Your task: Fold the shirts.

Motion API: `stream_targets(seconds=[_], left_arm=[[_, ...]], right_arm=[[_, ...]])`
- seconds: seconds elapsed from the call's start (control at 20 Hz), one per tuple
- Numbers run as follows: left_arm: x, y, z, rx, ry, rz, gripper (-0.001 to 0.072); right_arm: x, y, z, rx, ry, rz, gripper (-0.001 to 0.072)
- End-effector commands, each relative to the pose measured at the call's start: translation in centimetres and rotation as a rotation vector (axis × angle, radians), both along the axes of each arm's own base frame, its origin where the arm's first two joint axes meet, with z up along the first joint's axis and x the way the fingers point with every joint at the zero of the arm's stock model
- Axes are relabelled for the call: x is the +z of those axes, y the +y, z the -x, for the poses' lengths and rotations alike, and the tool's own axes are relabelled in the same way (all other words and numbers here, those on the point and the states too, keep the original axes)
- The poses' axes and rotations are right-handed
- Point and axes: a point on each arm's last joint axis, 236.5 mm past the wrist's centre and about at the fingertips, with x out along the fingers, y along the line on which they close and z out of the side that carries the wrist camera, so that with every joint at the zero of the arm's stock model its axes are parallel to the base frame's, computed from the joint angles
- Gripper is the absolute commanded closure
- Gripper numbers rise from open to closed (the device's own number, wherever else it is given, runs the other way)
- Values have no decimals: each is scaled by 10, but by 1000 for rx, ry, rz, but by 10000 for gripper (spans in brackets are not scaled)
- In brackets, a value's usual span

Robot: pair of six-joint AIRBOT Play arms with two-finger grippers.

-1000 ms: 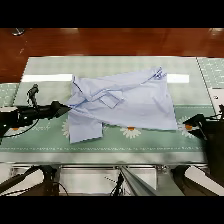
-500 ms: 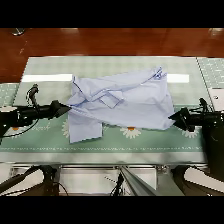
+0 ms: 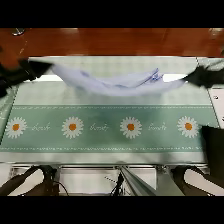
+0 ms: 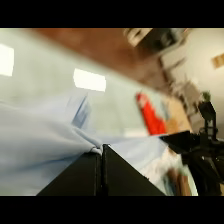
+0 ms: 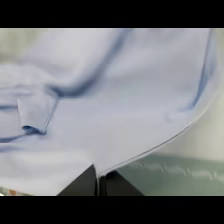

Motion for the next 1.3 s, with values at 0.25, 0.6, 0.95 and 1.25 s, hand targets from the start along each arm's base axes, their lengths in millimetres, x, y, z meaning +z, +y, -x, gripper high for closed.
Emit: stream_targets(seconds=[0.25,0.6,0.95,1.25], left_arm=[[261,50,102,487,-373,-517,683],[307,83,263,869,-538,-859,684],[257,96,263,772,-441,-902,683],[101,92,111,541,-100,-902,683]], right_arm=[[345,12,143,-215,-832,464,690],[340,10,284,-411,-822,663,690],[298,12,277,-368,-682,616,690],[170,20,179,-175,-400,379,690]])
